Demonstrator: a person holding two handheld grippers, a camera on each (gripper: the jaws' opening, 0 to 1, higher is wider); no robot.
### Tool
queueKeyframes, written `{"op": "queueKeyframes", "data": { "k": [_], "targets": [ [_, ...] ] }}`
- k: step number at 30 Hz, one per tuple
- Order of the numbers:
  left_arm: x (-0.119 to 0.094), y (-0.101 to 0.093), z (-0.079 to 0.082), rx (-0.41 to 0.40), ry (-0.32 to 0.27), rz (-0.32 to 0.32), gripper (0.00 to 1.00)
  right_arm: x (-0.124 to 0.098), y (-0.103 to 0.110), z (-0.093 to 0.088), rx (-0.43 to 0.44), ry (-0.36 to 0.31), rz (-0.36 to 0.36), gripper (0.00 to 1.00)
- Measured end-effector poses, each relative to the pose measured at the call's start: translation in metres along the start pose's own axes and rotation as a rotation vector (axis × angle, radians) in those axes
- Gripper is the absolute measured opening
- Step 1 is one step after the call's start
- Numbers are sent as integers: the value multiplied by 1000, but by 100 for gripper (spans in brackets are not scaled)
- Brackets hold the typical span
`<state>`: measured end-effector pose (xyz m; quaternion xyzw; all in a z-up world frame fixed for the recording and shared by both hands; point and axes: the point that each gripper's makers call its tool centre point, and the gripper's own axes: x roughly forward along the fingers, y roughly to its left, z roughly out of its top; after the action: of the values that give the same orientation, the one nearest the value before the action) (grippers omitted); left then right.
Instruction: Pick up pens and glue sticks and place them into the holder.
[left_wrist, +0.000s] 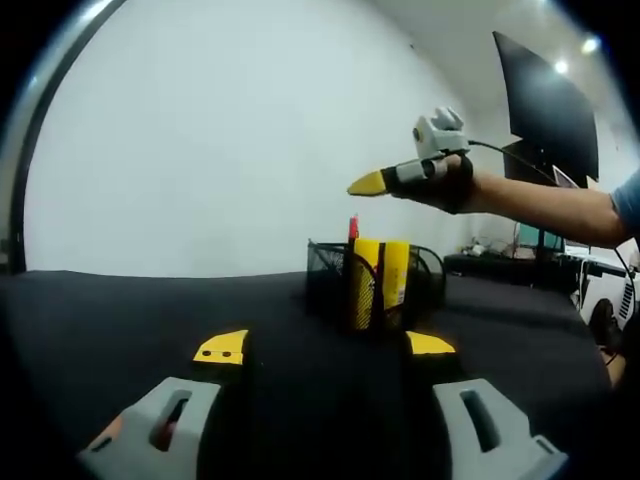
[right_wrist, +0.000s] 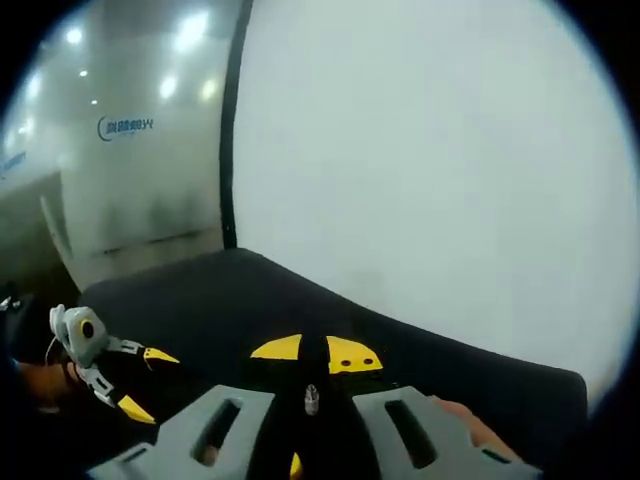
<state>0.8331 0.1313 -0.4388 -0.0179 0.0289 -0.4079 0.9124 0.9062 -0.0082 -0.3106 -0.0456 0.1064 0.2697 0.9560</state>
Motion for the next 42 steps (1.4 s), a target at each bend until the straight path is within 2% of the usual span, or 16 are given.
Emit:
{"op": "queueKeyframes", "data": {
  "k": [9, 13, 16, 20, 23, 24, 26, 28, 30, 33, 35, 39, 42],
  "targets": [
    [0, 0, 1, -11, -2, -2, 57, -34, -9, 16, -3, -56, -21, 12],
    [-3, -9, 7, -42, -33, -48, 65, -57, -16, 20, -4, -78, -53, 20],
    [-3, -10, 10, -62, -48, -51, 68, -82, -23, 22, -12, -92, -85, 25],
    [-3, -11, 13, -88, -67, -56, 76, -117, -33, 29, -2, -141, -119, 37],
    [-4, -19, 27, -160, -147, -103, 88, -139, -37, 29, 0, -165, -142, 49],
    [-5, -18, 28, -186, -155, -109, 91, -146, -38, 28, -1, -167, -149, 53],
    [-6, -8, 28, -227, -147, -70, 93, -160, -36, 24, -12, -169, -153, 60],
    [-8, -6, 31, -225, -147, -48, 96, -173, -36, 21, -19, -158, -163, 62],
    [-14, -11, 40, -164, -159, -35, 96, -185, -32, 20, -26, -160, -158, 63],
    [-23, -24, 55, -125, -164, -40, 96, -199, -27, 19, -38, -163, -151, 78],
    [-31, -33, 65, -104, -169, -53, 96, -208, -21, 18, -49, -167, -147, 92],
    [-46, -49, 73, -63, -163, -65, 96, -230, -12, 22, -40, -232, -156, 93],
    [-57, -65, 67, -59, -135, -87, 96, -244, -5, 16, -18, -269, -157, 93]
  ]
}}
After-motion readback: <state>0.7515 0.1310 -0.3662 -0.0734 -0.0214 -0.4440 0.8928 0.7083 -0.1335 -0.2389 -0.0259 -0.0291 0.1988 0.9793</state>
